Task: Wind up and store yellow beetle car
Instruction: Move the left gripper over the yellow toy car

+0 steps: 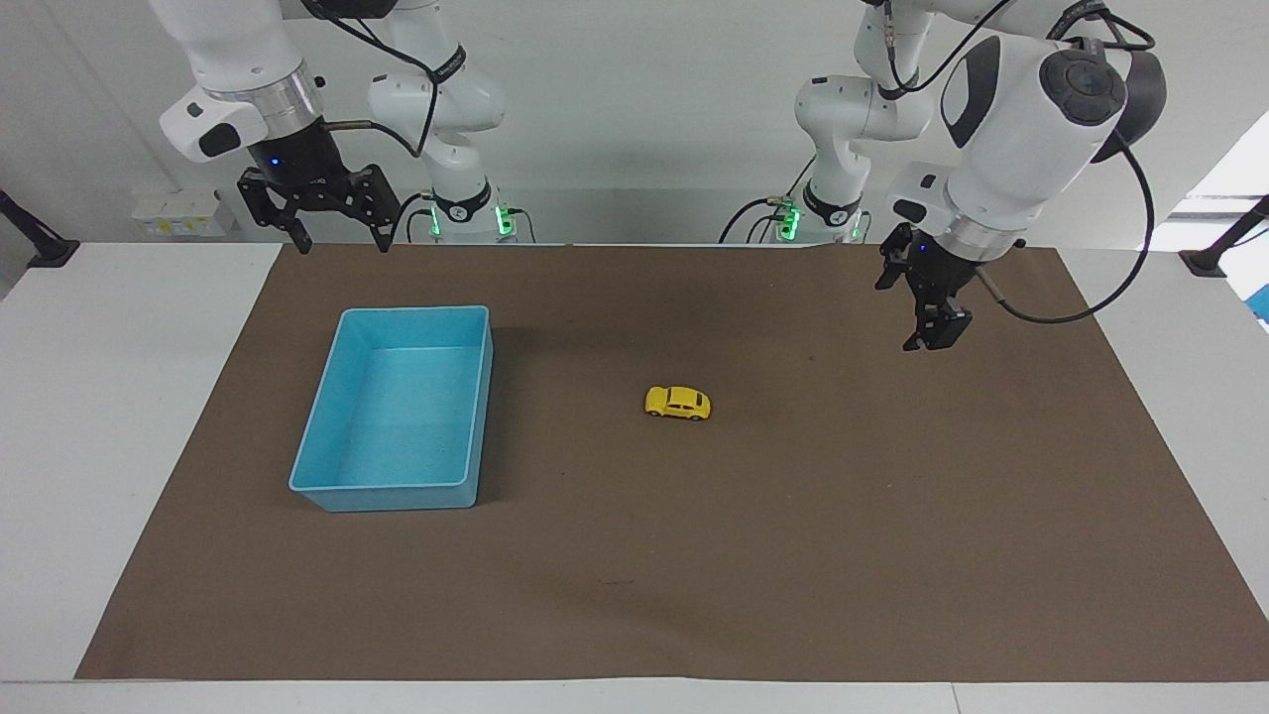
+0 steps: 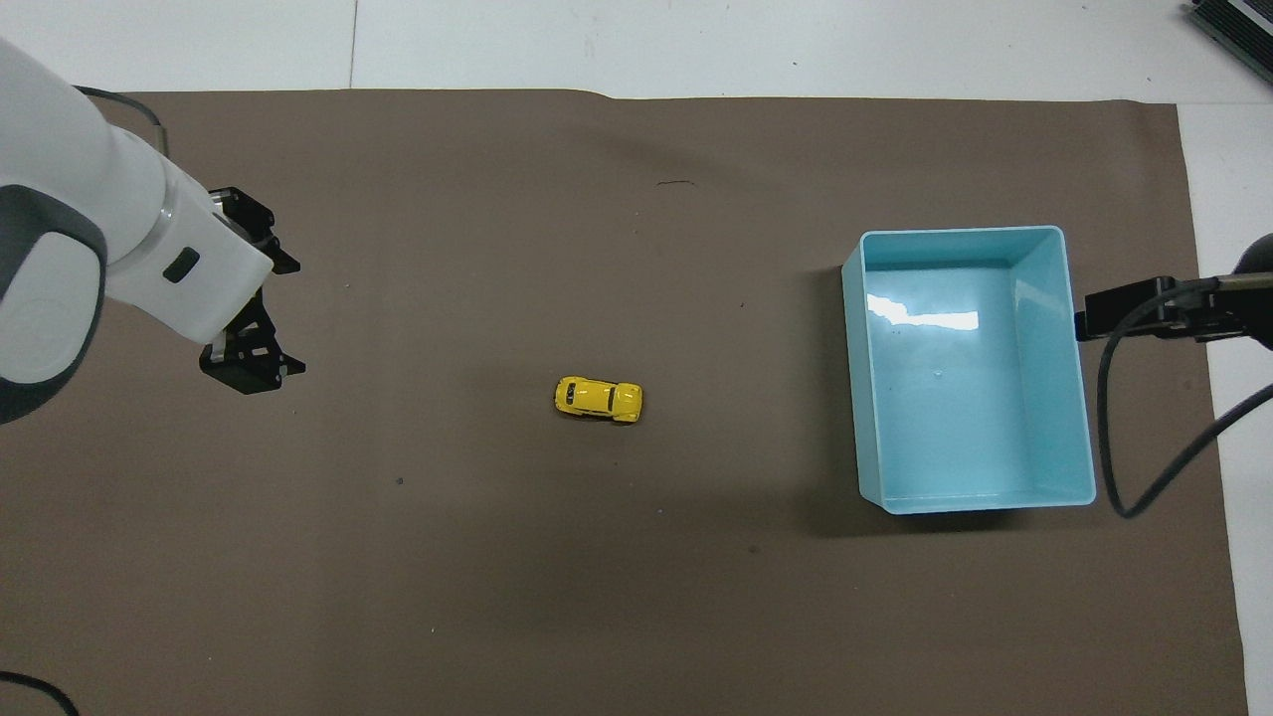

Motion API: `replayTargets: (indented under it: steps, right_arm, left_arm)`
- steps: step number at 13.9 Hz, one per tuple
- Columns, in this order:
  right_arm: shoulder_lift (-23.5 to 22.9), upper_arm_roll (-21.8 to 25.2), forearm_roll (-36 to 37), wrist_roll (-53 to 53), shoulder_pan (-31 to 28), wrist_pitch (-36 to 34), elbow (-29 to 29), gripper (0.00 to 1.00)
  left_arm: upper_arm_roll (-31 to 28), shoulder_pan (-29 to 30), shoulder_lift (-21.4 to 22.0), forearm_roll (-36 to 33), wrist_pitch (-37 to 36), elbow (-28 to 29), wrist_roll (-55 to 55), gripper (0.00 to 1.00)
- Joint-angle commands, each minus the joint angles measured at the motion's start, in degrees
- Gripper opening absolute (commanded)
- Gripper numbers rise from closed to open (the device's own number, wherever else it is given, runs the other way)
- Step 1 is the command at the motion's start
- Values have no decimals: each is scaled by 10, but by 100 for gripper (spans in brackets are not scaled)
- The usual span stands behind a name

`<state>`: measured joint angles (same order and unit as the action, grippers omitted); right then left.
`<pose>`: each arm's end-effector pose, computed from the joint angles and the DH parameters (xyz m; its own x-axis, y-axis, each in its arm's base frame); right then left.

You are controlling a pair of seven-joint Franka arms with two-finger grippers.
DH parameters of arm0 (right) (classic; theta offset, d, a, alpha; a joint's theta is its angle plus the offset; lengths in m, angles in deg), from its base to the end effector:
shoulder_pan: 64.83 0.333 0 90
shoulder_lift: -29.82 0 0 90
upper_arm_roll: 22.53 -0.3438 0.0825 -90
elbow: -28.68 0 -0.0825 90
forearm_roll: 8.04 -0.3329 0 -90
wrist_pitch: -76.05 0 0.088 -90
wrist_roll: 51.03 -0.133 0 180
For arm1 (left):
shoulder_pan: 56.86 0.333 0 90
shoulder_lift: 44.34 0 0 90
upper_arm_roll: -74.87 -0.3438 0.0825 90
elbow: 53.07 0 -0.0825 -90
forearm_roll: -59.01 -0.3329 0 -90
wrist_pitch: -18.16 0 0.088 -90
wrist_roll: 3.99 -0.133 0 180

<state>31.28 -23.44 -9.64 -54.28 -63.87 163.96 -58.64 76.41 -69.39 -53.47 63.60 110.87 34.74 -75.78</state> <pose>0.4921 0.0200 0.6554 0.9992 -0.0231 0.0342 -0.0221 -0.9993 -0.0294 0.5356 -0.1436 0.5624 0.0817 -0.9951 0.0564 -0.9924 -0.0760 0.0963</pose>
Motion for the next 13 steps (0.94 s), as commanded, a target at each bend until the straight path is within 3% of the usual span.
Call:
replayTargets:
  steps: [1, 7, 13]
  right_arm:
    - [5, -3, 0, -10, -6, -5, 1, 100]
    - [5, -3, 0, -10, -6, -5, 0, 100]
    - [5, -3, 0, -9, -6, -5, 1, 100]
  left_arm:
    - [-9, -35, -3, 12, 63, 39, -19, 100]
    - [-9, -108, -41, 12, 175, 77, -12, 100]
    - [-10, -179, -59, 12, 322, 171, 36, 100]
